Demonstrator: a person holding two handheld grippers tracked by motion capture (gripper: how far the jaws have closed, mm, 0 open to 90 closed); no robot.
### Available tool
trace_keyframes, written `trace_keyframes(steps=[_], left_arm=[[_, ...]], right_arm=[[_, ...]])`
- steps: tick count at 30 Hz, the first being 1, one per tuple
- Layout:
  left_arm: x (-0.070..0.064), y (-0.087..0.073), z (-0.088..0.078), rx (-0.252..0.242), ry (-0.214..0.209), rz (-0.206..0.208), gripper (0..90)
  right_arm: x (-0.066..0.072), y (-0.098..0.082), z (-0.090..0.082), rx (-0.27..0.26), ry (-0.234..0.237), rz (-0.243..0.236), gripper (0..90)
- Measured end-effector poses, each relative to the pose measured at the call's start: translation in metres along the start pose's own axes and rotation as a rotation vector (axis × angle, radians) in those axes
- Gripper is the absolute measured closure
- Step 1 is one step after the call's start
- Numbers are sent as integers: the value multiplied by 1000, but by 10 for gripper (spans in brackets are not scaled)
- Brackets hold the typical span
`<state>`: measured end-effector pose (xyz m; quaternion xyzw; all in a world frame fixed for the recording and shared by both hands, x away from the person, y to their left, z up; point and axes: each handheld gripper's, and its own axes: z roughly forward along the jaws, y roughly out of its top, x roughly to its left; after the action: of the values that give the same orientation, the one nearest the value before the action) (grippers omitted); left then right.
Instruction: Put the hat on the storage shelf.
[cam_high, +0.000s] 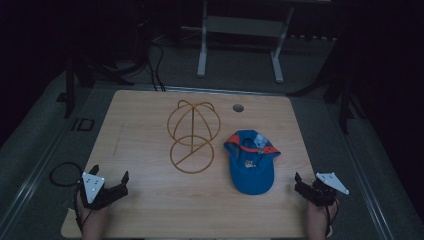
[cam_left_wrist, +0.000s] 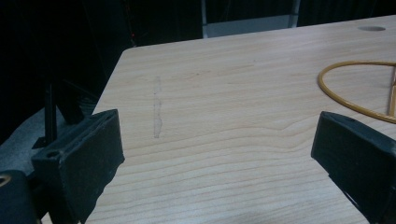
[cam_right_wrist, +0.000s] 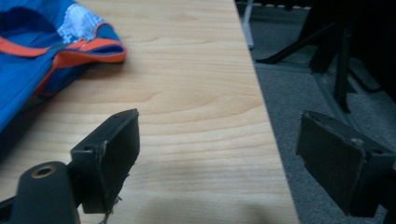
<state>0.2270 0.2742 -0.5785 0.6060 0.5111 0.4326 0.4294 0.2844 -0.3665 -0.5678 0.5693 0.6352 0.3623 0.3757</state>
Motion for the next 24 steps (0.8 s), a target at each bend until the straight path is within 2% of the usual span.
trace_keyframes(steps=[4, 5, 8, 11, 12, 14, 18, 21, 22, 24], left_arm=[[0, 0, -1, -12, -13, -10, 26], [-1, 1, 0, -7, -33, -5, 26], [-3, 2, 0, -12, -68, -12, 26], [-6, 3, 0, -16, -74, -12, 26], [-7, 3, 0, -12, -87, -13, 26], [-9, 3, 1, 13, -87, 5, 26], [-12, 3, 2, 30, -101, 21, 26], [-13, 4, 2, 18, -112, 17, 27], [-14, 5, 0, 13, -119, 12, 48], [-15, 7, 0, 18, -125, -9, 49]], right_arm=[[1, 1, 1, 14, 13, -15, 146], [3, 1, 1, 20, 35, -23, 146], [5, 1, 1, 23, 59, -29, 146], [7, 3, 1, 41, 84, -44, 146], [8, 4, 1, 42, 87, -52, 146], [9, 7, 2, 53, 99, -60, 146], [12, 19, 4, 79, 178, -23, 144], [14, 28, 3, 83, 203, -26, 137], [14, 38, 3, 90, 229, -24, 133], [14, 49, 4, 78, 248, -16, 133]])
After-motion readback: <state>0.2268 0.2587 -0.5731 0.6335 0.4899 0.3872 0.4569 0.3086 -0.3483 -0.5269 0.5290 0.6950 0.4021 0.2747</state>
